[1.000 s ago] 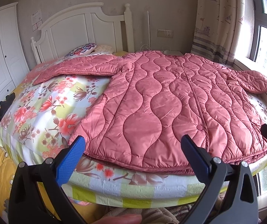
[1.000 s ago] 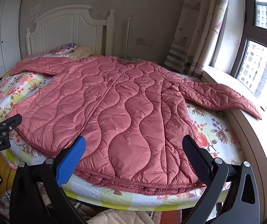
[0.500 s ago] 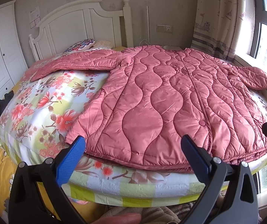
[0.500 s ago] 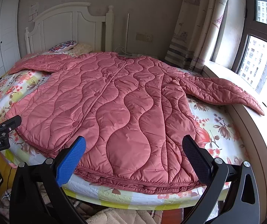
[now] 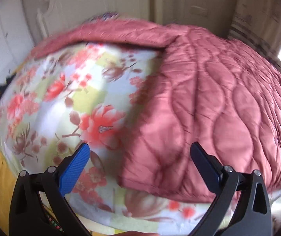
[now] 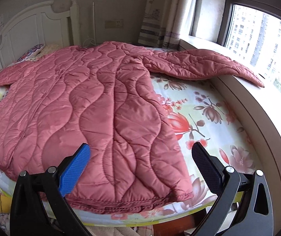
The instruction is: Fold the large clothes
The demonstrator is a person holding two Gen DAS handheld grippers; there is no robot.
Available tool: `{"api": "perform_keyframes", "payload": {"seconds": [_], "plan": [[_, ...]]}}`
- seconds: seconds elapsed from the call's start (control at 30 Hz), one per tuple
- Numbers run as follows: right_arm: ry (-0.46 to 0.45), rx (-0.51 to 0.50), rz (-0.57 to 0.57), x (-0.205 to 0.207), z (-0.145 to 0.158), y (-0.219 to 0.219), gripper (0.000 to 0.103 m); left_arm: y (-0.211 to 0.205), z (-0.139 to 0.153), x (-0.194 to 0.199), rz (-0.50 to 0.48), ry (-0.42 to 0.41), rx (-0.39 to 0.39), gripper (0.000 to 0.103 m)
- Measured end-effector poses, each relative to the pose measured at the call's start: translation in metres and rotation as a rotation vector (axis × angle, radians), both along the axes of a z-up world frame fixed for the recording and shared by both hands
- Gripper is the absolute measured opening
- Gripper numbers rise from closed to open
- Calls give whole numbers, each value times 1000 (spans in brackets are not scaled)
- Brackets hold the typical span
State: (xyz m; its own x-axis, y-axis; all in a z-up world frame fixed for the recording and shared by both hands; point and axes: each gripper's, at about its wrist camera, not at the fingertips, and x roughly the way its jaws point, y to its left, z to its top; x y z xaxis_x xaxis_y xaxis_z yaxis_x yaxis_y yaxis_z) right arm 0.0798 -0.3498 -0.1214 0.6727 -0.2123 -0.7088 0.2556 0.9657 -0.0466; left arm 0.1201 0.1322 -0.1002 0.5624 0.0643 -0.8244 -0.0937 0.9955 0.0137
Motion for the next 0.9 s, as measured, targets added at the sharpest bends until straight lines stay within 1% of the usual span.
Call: {"api": "perform_keyframes", "payload": {"seconds": [0.1,0.13,0.2,0.3,0.33,0.4,0.5,0.53,0.6,0.67,0.73,0.77,0.8,0.83,0.87,0.9], "plan": [[14,9,-35,6,-5,-14,99,18,-1,22,-30,27,-135,100],[17,7,-41,8,-6,-18,99,20,0,26,-32,21,-163,100],[19,-3,-51,12,-7,-22,99,23,4,37,-48,1,-243,100],[19,8,-71,16,-7,-31,99,24,5,46,-66,-34,-330,100],[17,15,-80,17,-7,-35,99,20,5,47,-69,-41,-341,100],[23,35,-92,18,-9,-41,99,13,-1,52,-63,-43,-337,100],[41,70,-66,22,-18,-40,99,3,-15,53,-83,-7,-314,100],[51,75,-53,23,-22,-38,99,-3,-19,51,-107,1,-282,100],[67,83,-23,27,-28,-31,99,-17,-24,47,-154,5,-187,100],[74,88,6,29,-33,-25,99,-25,-27,41,-185,15,-161,98],[65,85,40,29,-36,-19,90,-30,-26,34,-207,15,-158,84],[65,94,59,29,-37,-17,81,-31,-25,31,-205,14,-152,70],[66,103,64,28,-38,-18,78,-31,-25,28,-198,12,-160,55],[67,100,62,27,-39,-19,75,-31,-25,25,-199,10,-180,49],[77,84,57,27,-41,-21,65,-33,-23,21,-203,9,-188,40],[76,78,65,26,-41,-23,59,-35,-23,17,-208,1,-178,32]]}}
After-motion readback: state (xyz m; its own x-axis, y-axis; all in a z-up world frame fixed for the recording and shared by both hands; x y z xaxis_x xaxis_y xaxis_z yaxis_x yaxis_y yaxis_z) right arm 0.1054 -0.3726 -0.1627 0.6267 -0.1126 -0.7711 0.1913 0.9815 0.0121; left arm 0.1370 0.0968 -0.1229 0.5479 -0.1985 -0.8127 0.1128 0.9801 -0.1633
